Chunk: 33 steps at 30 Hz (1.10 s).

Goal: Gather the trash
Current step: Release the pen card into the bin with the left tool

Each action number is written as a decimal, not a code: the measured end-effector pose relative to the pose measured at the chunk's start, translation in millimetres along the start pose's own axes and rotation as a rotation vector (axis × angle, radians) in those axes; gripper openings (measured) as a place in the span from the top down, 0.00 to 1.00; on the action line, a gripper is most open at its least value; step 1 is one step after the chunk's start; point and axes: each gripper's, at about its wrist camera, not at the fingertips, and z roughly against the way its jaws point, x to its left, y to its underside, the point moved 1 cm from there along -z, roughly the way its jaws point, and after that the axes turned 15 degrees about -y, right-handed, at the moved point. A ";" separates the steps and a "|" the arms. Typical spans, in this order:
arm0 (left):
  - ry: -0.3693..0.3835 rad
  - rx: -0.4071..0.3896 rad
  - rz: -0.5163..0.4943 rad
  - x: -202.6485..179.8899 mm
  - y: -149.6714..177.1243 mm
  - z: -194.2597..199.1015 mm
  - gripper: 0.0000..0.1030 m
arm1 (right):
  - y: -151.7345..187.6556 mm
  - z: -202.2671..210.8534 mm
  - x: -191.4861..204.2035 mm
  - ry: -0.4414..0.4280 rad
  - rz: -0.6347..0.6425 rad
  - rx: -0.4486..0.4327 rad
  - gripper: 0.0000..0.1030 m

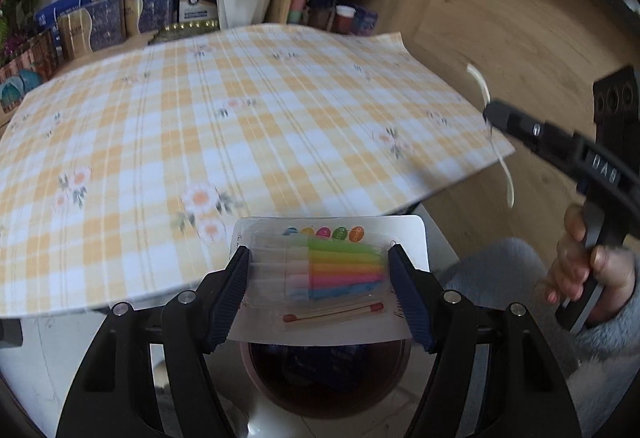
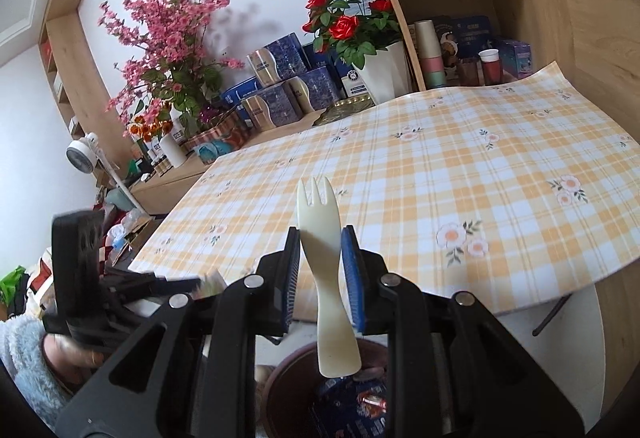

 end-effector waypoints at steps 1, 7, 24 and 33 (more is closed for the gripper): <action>0.004 0.021 -0.010 -3.6 8.6 -2.3 0.34 | 2.3 1.8 1.1 0.000 0.001 0.004 0.76; 0.007 0.115 -0.073 -19.1 35.7 -25.6 0.34 | 17.0 8.0 2.2 -0.002 -0.004 0.025 0.76; -0.015 0.280 -0.092 -35.7 61.7 -133.6 0.11 | 32.4 -0.1 -21.6 -0.004 -0.075 0.049 0.76; 0.001 0.095 0.032 7.9 30.2 -69.5 0.08 | 45.6 -8.4 -24.7 -0.002 -0.095 0.081 0.76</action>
